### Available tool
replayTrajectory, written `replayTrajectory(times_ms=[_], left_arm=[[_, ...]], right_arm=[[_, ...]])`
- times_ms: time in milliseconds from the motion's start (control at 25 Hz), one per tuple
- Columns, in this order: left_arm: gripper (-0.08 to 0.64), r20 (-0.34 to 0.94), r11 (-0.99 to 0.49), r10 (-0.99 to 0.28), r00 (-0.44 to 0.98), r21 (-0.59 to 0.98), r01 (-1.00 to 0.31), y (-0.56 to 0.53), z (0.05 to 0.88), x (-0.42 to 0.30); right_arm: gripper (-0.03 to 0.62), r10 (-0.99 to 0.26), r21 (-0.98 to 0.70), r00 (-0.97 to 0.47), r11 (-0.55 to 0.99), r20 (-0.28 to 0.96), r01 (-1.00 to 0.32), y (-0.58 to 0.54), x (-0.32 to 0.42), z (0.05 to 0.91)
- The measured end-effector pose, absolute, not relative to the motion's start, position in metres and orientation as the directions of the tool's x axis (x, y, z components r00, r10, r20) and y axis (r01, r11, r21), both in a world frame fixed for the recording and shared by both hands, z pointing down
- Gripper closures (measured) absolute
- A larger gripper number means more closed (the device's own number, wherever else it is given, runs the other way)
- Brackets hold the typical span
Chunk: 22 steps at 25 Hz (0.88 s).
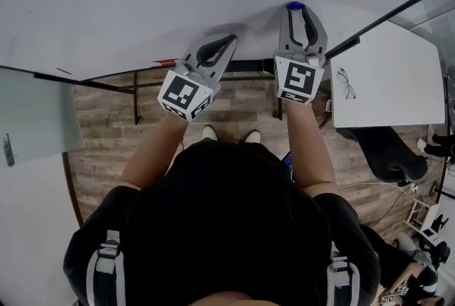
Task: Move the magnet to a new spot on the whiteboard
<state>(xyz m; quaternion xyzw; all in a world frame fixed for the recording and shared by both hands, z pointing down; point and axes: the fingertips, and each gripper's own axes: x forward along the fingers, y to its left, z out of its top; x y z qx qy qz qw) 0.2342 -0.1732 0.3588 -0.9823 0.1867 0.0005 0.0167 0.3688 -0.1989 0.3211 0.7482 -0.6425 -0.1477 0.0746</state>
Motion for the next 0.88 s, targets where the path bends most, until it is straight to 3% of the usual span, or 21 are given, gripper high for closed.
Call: replayTrajectory(times_ms=[880], left_arm=[[0.555, -0.01, -0.895, -0.442, 0.897, -0.049, -0.442, -0.144, 0.355, 0.226]], right_arm=[[0.472, -0.998, 0.271, -0.034, 0.017, -0.058, -0.963, -0.156, 0.339, 0.343]])
